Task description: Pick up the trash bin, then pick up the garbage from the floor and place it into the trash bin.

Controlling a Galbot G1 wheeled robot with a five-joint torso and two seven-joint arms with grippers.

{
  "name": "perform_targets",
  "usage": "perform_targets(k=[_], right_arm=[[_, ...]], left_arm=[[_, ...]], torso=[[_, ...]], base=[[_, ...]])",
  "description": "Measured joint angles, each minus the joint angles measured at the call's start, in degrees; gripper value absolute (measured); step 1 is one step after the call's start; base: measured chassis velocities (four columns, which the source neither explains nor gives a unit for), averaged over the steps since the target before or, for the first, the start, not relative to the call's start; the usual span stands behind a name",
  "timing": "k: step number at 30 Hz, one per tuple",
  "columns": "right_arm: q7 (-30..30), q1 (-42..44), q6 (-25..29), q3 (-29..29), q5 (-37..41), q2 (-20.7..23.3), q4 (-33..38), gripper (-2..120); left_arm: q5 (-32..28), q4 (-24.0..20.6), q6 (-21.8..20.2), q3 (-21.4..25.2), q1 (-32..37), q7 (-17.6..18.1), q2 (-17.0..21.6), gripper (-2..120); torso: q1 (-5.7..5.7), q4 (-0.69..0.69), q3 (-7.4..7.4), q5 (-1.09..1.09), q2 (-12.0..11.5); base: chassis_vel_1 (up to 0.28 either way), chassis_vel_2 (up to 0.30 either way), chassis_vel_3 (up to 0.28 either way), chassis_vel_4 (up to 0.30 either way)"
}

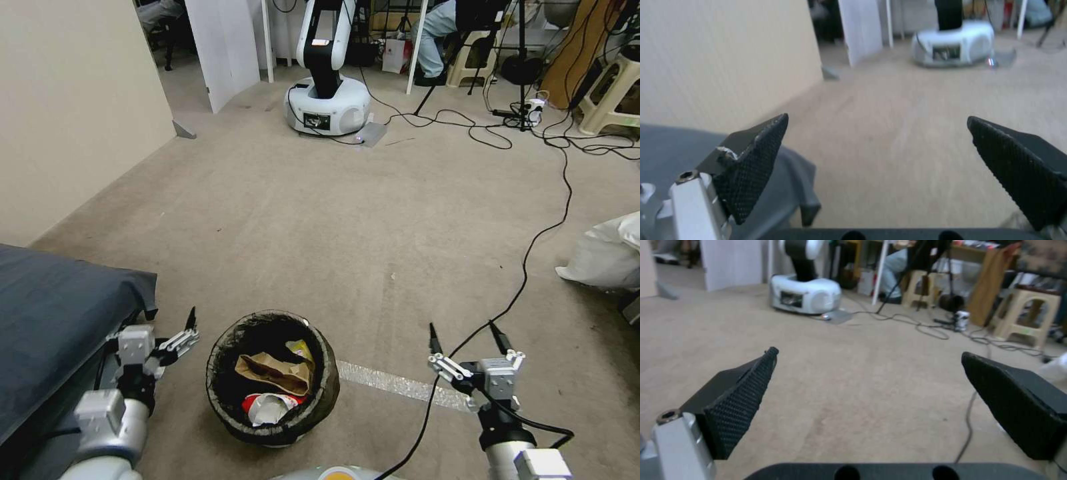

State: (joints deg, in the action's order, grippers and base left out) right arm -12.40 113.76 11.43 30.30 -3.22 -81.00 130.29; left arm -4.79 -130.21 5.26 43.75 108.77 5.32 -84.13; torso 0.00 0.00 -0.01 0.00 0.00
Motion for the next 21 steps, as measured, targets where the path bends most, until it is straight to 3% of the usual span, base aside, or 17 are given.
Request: perform_targets(k=[2,6,21], right_arm=[[-0.9,0.9,1.0,0.5,-0.1,-0.8,0.4,100],[-1.3,2.7,2.6,1.2,-0.3,-1.8,0.9,100],[-1.7,3.6,3.7,1.5,-1.9,-2.5,1.3,100]], left_arm=[[0.4,0.0,3.3,-0.6,1.2,1.3,-0.1,100],[0.6,-0.8,6.1,-0.8,2.7,2.4,-0.4,100],[2.0,-2.2,6.5,-1.7,2.6,3.9,-0.3,100]], torso=[[0.00,0.00,0.00,0.01,0.0],[0.00,0.00,0.00,0.00,0.0],[0.00,0.00,0.00,0.00,0.0]], base=[[0.000,0.000,0.000,0.000],[0.000,0.000,0.000,0.000],[0.000,0.000,0.000,0.000]])
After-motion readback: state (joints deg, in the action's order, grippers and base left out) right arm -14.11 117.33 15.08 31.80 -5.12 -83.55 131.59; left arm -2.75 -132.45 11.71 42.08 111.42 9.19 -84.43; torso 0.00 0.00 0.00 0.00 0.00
